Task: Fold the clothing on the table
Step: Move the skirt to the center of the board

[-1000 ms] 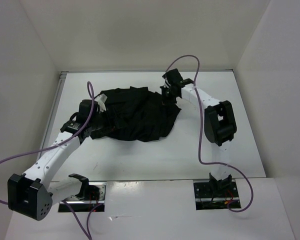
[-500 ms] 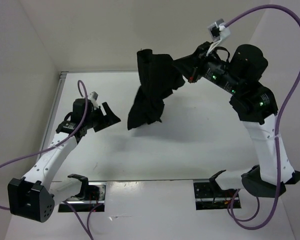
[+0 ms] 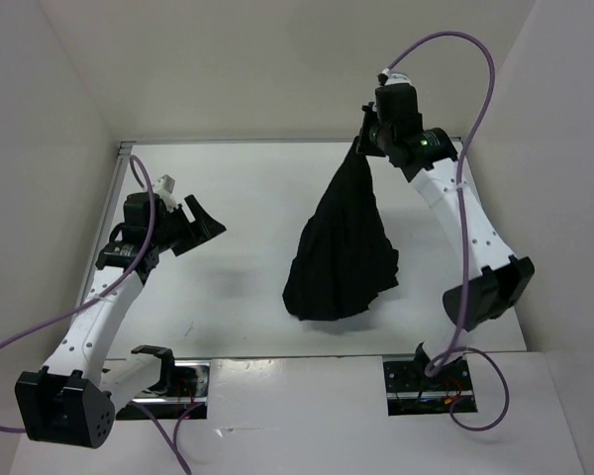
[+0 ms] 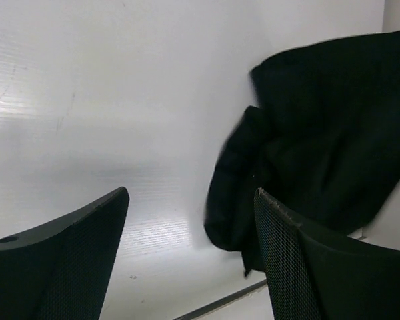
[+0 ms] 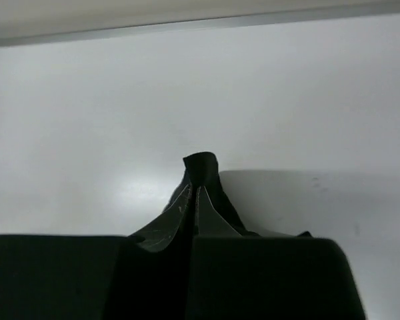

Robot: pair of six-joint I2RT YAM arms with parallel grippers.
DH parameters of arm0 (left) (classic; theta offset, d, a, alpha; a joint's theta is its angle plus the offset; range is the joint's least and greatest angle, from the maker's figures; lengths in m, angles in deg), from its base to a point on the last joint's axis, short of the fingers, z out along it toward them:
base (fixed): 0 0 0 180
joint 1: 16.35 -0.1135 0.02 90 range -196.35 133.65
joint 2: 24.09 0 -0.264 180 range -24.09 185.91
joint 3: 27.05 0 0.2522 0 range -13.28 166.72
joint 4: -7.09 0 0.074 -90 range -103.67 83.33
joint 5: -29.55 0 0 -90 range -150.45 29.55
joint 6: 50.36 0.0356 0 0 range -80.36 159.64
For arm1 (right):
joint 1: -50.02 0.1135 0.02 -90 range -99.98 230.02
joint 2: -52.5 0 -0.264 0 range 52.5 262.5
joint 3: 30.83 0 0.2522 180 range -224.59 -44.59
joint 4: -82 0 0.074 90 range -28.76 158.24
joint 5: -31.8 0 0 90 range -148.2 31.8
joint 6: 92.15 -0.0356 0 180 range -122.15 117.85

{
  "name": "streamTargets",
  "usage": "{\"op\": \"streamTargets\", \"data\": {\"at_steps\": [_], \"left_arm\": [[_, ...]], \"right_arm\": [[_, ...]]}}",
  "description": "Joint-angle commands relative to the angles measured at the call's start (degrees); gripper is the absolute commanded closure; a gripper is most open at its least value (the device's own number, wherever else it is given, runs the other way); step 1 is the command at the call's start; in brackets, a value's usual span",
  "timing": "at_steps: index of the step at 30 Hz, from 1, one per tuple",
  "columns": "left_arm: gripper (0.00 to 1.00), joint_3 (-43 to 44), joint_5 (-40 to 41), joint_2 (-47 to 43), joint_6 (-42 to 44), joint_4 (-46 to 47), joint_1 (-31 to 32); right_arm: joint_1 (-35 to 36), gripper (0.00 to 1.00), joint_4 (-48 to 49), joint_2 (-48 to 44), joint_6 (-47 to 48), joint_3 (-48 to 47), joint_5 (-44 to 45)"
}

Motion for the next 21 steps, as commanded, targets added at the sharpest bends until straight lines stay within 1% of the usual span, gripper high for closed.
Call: {"op": "streamTargets", "data": {"at_steps": [1, 2, 3, 4, 5, 6, 8, 10, 12, 13, 14, 16, 17, 18, 19, 20, 21], "left_arm": [[0.17, 0.40, -3.81, -0.01, 1.01, 1.71, -0.27], [0.17, 0.40, -4.59, 0.51, 1.01, 1.71, -0.27], [0.17, 0.40, -5.55, 1.13, 1.62, 1.71, -0.27], [0.17, -0.20, -6.17, 1.65, 1.63, 2.76, -0.27], [0.17, -0.21, -6.88, 2.18, 1.63, 3.38, -0.27], [0.19, -0.73, -8.27, 3.75, 1.63, 4.17, 0.25], [0.21, 0.83, -8.29, 5.95, 1.63, 4.96, 1.48], [0.21, 2.59, -8.29, 8.94, 2.76, 4.27, 2.62], [0.21, 3.91, -8.29, 10.09, 2.77, 4.26, 3.24], [0.21, 3.92, -7.68, 10.10, 2.77, 4.26, 3.24], [0.21, 3.92, -6.89, 10.10, 2.77, 4.26, 3.24], [0.21, 3.92, -6.19, 10.10, 2.77, 3.74, 2.37], [0.21, 3.92, -5.57, 10.10, 2.77, 3.13, 1.67], [0.21, 3.92, -4.95, 9.31, 2.07, 2.60, 0.96], [0.21, 3.40, -3.38, 8.44, 2.07, 2.59, 0.09], [0.21, 3.39, -2.50, 6.25, 1.54, 2.59, 0.08], [0.21, 3.39, -1.53, 4.92, 1.54, 2.07, -0.62]], "right_arm": [[-3.88, 1.00, -1.46, 4.53, -4.16, -0.95, 20.17], [-4.41, 1.00, -3.56, 6.46, -4.17, -1.66, 21.42], [-4.42, 1.00, -4.10, 9.79, -4.95, -1.66, 22.82], [-4.42, 1.00, -4.11, 11.13, -5.57, -1.66, 25.45], [-4.42, 1.00, -4.11, 12.27, -5.57, -1.66, 26.00], [-4.42, 1.00, -4.11, 14.28, -5.57, -0.27, 26.00], [-4.42, 1.00, -4.11, 15.88, -5.57, 0.36, 29.24], [-4.42, 1.00, -6.65, 17.20, -6.36, 1.49, 33.19], [-4.95, 1.00, -5.70, 15.89, -6.36, 2.29, 31.99], [-4.95, 1.00, -4.99, 14.15, -5.23, 2.29, 29.72], [-4.95, 1.00, -3.33, 12.65, -3.66, 2.29, 19.25], [-2.93, 1.00, -2.27, 11.76, -1.29, 1.76, 13.64], [-1.53, 1.00, -1.65, 11.23, -0.40, 0.46, 11.26], [1.53, 1.00, -1.65, 11.23, 0.83, 0.45, 5.84], [3.12, 1.00, -1.12, 10.10, 3.11, -1.03, 2.40], [4.71, 1.00, -0.60, 9.48, 3.82, -1.66, -4.08], [7.51, 1.00, -0.59, 8.77, 4.53, -2.19, -7.80]]}}
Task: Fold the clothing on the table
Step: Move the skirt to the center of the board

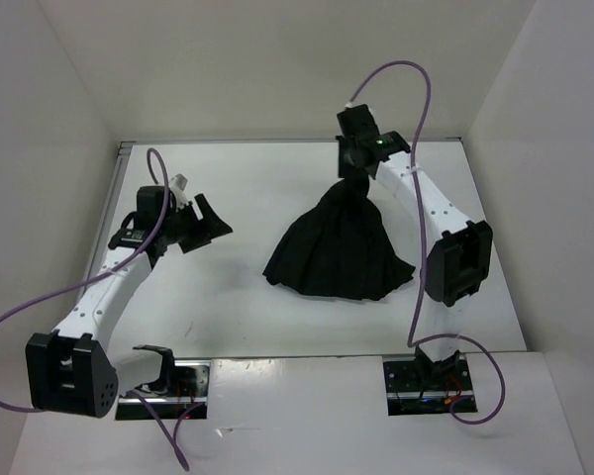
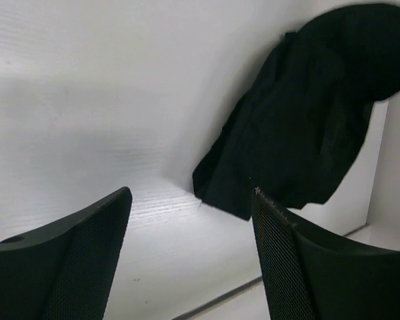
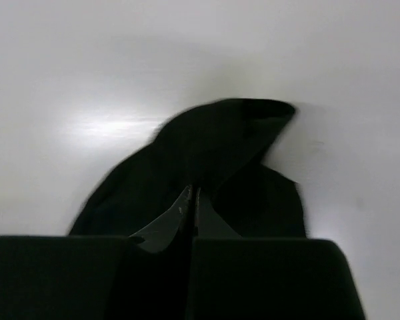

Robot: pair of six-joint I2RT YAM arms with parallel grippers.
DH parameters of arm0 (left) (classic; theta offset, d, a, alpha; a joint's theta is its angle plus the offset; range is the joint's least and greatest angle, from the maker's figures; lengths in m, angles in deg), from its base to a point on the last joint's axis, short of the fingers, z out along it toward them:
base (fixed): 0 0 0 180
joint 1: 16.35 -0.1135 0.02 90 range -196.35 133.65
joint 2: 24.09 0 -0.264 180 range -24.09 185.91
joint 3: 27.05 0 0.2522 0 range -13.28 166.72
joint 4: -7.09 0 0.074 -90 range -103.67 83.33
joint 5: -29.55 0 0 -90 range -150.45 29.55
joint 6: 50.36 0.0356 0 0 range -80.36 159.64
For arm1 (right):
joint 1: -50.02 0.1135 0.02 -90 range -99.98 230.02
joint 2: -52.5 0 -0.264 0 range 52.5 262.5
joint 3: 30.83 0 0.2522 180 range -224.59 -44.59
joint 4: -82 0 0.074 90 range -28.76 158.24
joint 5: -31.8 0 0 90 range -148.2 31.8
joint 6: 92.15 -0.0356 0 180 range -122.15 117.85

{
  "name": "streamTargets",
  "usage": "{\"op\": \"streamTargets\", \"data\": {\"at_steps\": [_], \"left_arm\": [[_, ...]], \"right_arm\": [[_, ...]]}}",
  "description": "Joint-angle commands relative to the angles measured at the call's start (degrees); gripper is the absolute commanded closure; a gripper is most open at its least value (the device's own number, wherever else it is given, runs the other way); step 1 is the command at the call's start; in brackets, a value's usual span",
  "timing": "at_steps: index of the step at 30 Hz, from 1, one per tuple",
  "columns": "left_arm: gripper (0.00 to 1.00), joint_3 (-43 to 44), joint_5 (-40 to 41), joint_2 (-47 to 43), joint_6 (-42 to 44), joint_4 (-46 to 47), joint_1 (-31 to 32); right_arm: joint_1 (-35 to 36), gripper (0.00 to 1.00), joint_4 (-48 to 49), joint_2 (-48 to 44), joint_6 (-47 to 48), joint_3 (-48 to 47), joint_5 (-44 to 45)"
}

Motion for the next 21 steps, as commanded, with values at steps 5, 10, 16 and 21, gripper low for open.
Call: {"op": "streamTargets", "data": {"at_steps": [5, 10, 16, 21], "left_arm": [[0.19, 1.16, 8.24, -10.88, -0.41, -1.71, -3.38], [0.19, -0.15, 7.73, -10.88, 0.21, -2.34, -3.39], [0.19, -0.69, 7.20, -10.36, 0.21, -2.34, -3.39], [0.19, -1.21, 3.70, -9.13, 0.21, -0.60, -3.39]], "right_arm": [[9.73, 1.00, 8.24, -14.03, 3.64, -7.62, -34.49], [3.87, 1.00, 8.94, -19.85, 1.79, -4.31, -36.35], [-7.47, 1.00, 8.94, -19.51, -1.99, 10.53, -31.55], [-13.63, 1.00, 5.78, -12.05, -3.31, 18.80, -21.09]]}}
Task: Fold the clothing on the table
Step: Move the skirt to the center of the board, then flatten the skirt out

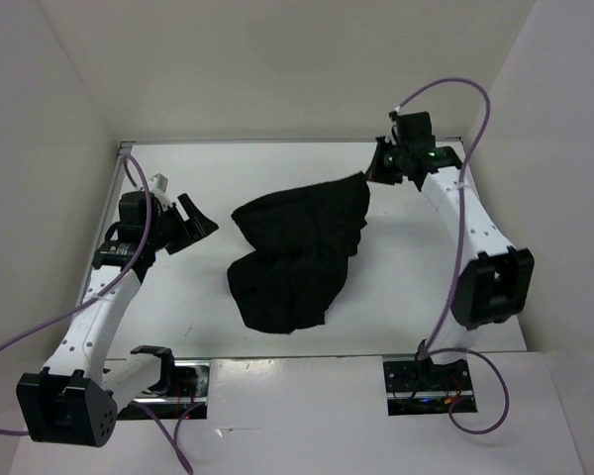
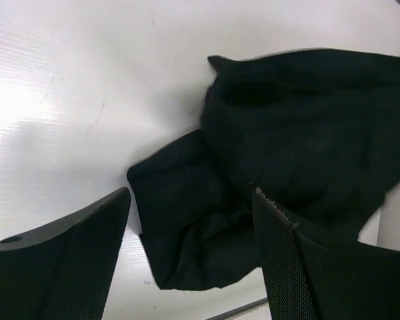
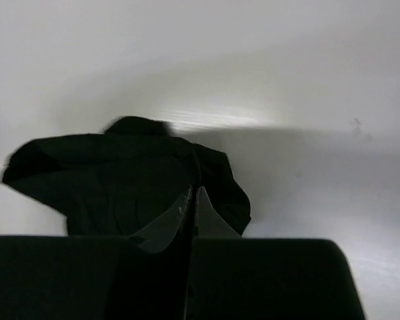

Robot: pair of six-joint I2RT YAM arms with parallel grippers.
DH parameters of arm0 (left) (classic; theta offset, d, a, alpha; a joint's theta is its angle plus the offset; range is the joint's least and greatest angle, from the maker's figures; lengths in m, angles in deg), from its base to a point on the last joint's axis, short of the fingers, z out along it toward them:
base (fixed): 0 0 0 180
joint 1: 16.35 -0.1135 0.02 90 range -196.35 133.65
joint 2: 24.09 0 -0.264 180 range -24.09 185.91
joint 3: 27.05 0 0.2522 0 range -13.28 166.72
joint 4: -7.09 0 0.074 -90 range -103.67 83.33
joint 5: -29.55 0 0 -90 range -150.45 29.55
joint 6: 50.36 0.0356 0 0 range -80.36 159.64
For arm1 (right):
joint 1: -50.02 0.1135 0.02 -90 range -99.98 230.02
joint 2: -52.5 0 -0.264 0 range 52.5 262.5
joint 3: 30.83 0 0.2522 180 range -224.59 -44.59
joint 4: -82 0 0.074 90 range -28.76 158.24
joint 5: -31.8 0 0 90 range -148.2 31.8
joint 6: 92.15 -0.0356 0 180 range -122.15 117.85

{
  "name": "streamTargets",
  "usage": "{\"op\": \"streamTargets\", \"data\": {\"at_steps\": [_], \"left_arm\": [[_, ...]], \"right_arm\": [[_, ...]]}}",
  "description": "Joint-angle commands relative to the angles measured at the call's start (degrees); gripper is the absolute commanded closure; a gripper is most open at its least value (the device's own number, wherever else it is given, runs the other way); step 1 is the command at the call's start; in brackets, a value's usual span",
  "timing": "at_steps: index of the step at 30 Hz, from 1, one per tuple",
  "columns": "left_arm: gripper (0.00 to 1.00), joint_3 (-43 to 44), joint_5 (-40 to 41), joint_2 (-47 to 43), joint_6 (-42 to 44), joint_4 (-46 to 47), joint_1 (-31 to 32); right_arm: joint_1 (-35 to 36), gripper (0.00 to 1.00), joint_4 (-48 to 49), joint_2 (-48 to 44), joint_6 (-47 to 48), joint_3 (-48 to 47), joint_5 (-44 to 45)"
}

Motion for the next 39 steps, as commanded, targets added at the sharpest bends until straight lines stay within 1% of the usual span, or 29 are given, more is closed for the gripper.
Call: {"op": "streamTargets", "data": {"at_steps": [1, 3, 6, 7, 8, 10, 11, 12, 14, 15, 16, 17, 18, 20, 24, 25, 30, 36, 39], "left_arm": [[0.19, -0.43, -2.98, 1.47, 0.27, 3.00, -0.37], [0.19, -0.43, -5.52, 3.40, 0.80, 4.93, -0.37], [0.19, 1.32, -9.82, 7.80, 3.08, 8.00, -0.37], [0.19, 2.11, -11.06, 9.20, 5.09, 8.97, -0.37], [0.19, 3.95, -12.29, 12.44, 6.24, 9.94, -0.37], [0.19, 6.94, -13.00, 16.75, 8.35, 10.47, 0.50], [0.21, 8.52, -13.52, 18.95, 10.88, 10.47, 1.03], [0.21, 10.02, -13.53, 23.58, 12.04, 11.00, 1.56], [0.25, 15.46, -14.66, 28.79, 15.11, 11.00, 2.17], [0.27, 17.66, -15.28, 34.12, 15.91, 11.00, 2.18], [0.32, 19.85, -16.07, 36.53, 16.61, 11.00, 2.70], [0.34, 23.53, -18.60, 40.55, 18.27, 11.00, 2.70], [0.35, 24.87, -19.76, 41.98, 18.90, 13.44, 2.70], [0.35, 26.46, -23.17, 44.88, 20.30, 16.09, 2.70], [0.35, 30.50, -28.64, 49.99, 26.36, 17.42, 2.70], [0.35, 31.03, -30.73, 51.91, 26.98, 17.42, 2.70], [0.35, 32.36, -36.37, 57.02, 27.52, 19.70, 3.23], [0.35, 32.36, -36.38, 60.36, 28.13, 20.93, 3.23], [0.40, 32.88, -36.91, 61.68, 28.66, 21.99, 3.23]], "right_arm": [[-3.48, 1.00, -3.31, 6.41, -2.11, 4.92, 8.44], [-4.01, 1.00, -3.32, 10.79, -2.11, 5.80, 9.76], [-4.72, 1.00, -2.70, 14.49, -2.11, 6.86, 12.75], [-4.72, 1.00, -1.83, 14.51, -2.72, 6.86, 13.28], [-4.72, 1.00, -1.30, 15.38, -2.73, 7.38, 13.90], [-4.72, 1.00, -0.69, 16.00, -2.73, 7.39, 14.78], [-4.72, 1.00, -0.68, 16.70, -2.73, 6.60, 14.78], [-4.72, 1.00, -0.68, 16.71, -2.73, 5.81, 14.78], [-4.72, 1.00, -0.68, 17.93, -2.73, 5.19, 14.78], [-4.72, 1.00, -0.68, 17.94, -2.73, 5.19, 14.78], [-4.72, 1.00, -1.20, 17.94, -2.20, 5.19, 14.78], [-4.72, 1.00, -1.21, 18.46, -2.20, 4.67, 13.91], [-4.72, 1.00, -1.21, 18.46, -2.20, 4.66, 13.90], [-4.72, 1.00, -1.21, 18.46, -2.20, 4.66, 13.29], [-4.72, 1.00, -1.21, 18.46, -1.67, 5.18, 12.76], [-4.72, 1.00, -1.21, 18.46, -1.67, 5.19, 12.24], [-4.72, 1.00, -1.21, 18.46, -1.67, 5.19, 12.23], [-4.72, 1.00, -1.73, 18.99, -1.67, 4.67, 11.71], [-5.24, 1.00, -2.26, 19.52, -1.67, 4.66, 11.70]]}}
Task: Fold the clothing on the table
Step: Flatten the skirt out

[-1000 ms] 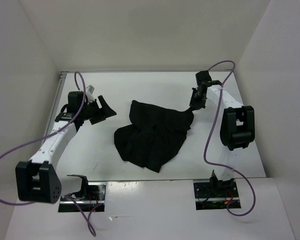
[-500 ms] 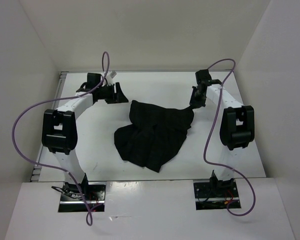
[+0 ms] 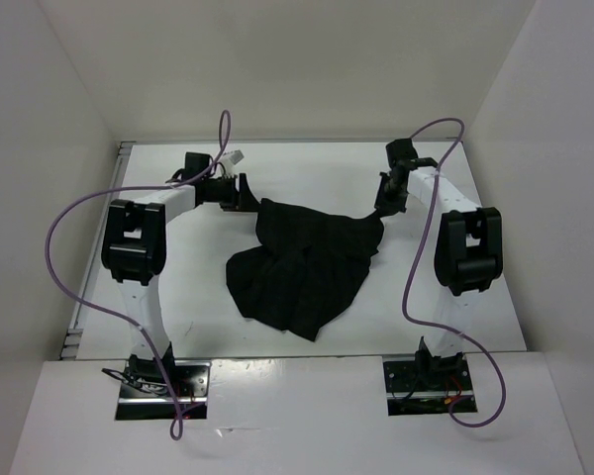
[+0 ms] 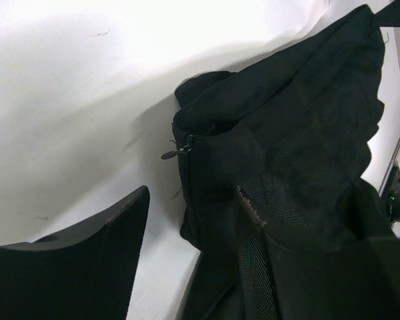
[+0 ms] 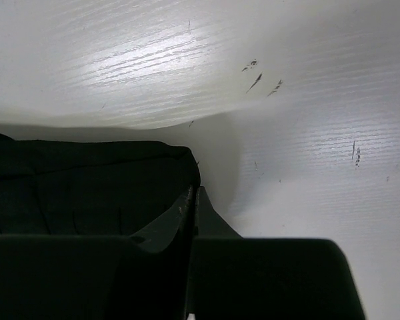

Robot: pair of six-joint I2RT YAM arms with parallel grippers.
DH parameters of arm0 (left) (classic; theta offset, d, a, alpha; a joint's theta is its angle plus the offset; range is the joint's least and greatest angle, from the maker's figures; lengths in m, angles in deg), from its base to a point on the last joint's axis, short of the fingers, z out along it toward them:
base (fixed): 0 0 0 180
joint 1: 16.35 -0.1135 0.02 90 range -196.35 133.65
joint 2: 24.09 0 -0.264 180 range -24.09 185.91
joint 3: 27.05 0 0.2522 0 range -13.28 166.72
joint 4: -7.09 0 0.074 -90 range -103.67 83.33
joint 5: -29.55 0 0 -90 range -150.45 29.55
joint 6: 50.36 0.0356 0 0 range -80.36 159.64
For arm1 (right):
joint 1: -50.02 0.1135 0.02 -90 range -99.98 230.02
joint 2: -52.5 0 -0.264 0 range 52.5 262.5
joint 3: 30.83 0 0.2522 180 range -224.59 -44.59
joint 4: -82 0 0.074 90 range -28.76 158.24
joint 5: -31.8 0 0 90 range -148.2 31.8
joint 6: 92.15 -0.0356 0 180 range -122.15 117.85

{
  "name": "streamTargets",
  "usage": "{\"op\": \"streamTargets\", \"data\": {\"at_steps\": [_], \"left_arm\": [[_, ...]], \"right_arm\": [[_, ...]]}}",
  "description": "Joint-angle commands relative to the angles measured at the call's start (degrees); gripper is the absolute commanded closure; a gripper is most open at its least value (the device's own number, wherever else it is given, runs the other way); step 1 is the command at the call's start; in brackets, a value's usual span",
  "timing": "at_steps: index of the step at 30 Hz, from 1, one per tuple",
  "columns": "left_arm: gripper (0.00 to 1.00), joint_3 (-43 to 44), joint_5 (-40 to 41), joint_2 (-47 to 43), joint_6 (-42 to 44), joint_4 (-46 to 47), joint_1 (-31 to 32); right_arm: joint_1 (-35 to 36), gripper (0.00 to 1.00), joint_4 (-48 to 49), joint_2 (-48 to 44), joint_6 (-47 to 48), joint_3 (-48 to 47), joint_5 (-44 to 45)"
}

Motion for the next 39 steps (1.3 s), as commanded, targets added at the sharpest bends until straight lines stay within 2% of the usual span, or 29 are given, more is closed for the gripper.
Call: {"op": "streamTargets", "data": {"at_steps": [1, 3, 6, 7, 11, 15, 16, 21, 27, 36, 39], "left_arm": [[0.40, 2.11, -3.47, 1.95, 3.07, 3.87, 0.87], [0.41, 2.11, -3.47, 2.74, 2.54, 5.53, 0.87], [0.57, 2.11, -5.65, 5.02, 0.35, 7.99, 1.40], [0.57, 2.11, -5.66, 5.03, -0.62, 9.04, 1.40], [0.63, 0.44, -12.94, 6.96, -11.57, 21.43, 1.40], [0.89, 0.44, -14.80, 5.14, -14.16, 23.04, 3.59], [1.00, 0.44, -14.80, 4.08, -14.16, 20.85, 3.60], [1.00, 7.19, -9.02, -5.31, -7.75, 5.48, 1.76], [1.00, 14.06, 2.05, -15.79, -8.27, -4.29, -2.90], [1.00, 8.00, 4.18, -19.40, -8.89, -4.66, -4.31], [1.00, 9.48, 4.71, -18.18, -8.89, -4.66, -4.31]], "right_arm": [[-0.28, 1.00, -0.01, 0.83, 0.51, -2.94, -0.25], [-0.28, 1.00, -0.01, 0.83, 0.51, -2.95, -0.25], [-0.28, 1.00, -0.01, 0.83, 1.04, -2.95, -0.25], [-0.28, 1.00, -0.01, 0.83, 1.04, -2.95, -0.25], [-0.28, 1.00, -0.01, 0.83, 1.04, -2.95, -0.25], [-0.80, 1.00, -0.01, -0.92, 1.04, -2.95, -1.39], [-0.81, 1.00, -0.01, -0.93, 1.04, -2.95, -1.39], [-3.53, 1.00, -0.01, -7.06, 1.04, -5.93, -2.01], [-4.76, 1.00, -2.55, -12.08, 1.04, -15.24, -0.87], [-5.29, 1.00, 1.65, -16.66, 1.04, -12.18, -2.89], [-5.82, 1.00, 2.88, -17.54, 1.04, -13.05, -3.58]]}}
